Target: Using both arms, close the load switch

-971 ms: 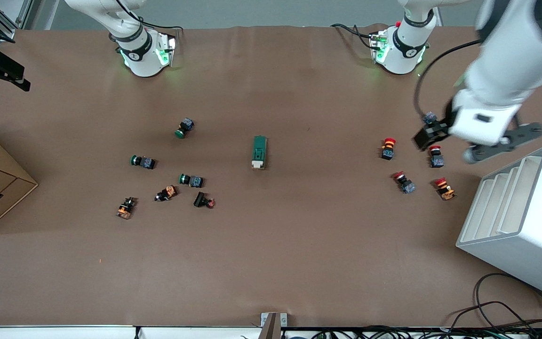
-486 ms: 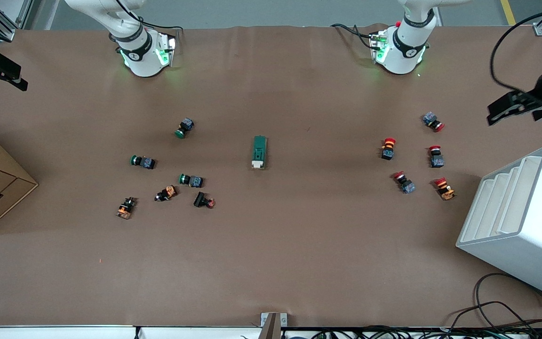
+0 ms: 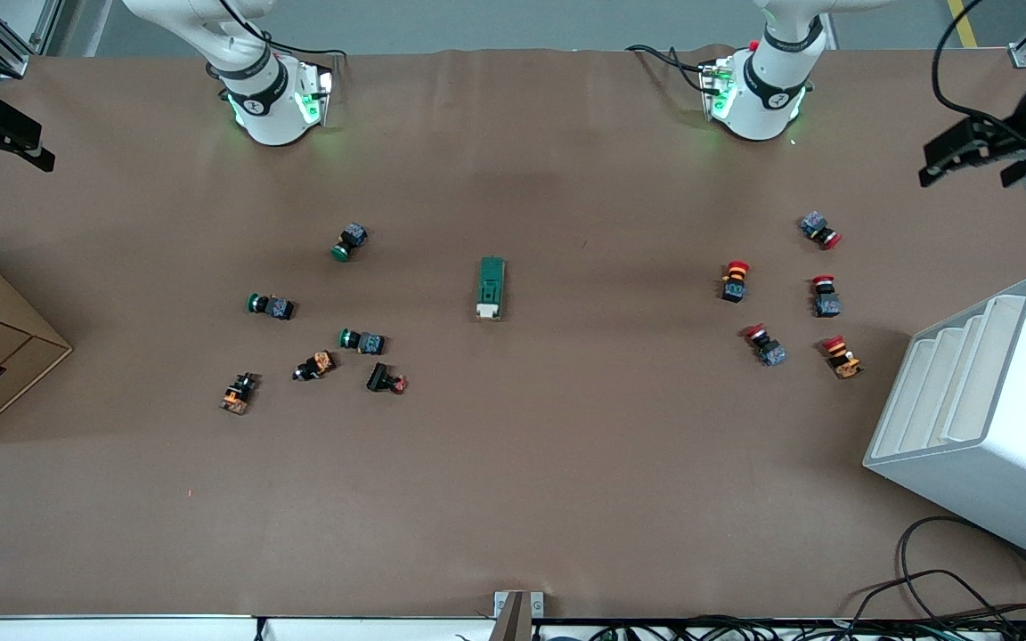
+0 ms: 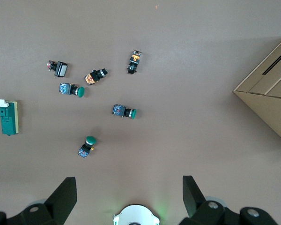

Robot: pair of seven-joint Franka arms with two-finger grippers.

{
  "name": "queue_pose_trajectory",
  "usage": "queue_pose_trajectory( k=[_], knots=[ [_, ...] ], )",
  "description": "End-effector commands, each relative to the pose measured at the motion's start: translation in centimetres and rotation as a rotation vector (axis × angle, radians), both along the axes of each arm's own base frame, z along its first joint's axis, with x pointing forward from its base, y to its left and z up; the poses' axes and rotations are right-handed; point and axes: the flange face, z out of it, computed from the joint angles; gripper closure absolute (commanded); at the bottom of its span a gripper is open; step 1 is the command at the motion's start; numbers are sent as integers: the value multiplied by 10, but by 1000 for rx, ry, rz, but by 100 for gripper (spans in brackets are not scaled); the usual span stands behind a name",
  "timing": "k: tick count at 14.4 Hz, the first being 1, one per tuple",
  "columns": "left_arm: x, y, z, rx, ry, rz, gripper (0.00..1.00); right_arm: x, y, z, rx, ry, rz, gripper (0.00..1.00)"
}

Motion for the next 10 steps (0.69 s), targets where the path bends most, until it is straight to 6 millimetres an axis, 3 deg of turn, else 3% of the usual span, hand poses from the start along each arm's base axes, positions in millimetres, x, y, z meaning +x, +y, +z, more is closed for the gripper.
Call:
queue_pose_trajectory(
  k=[1, 4, 10],
  knots=[
    [-12, -26, -1, -6, -28, -53, 0, -10, -1, -1, 13, -1, 12, 0],
    [-12, -31, -1, -34, -28, -79, 0, -11, -2, -1, 6, 5, 12, 0],
    [4, -15, 13, -41, -79, -119, 0, -10, -2, -2, -8, 6, 14, 0]
  ],
)
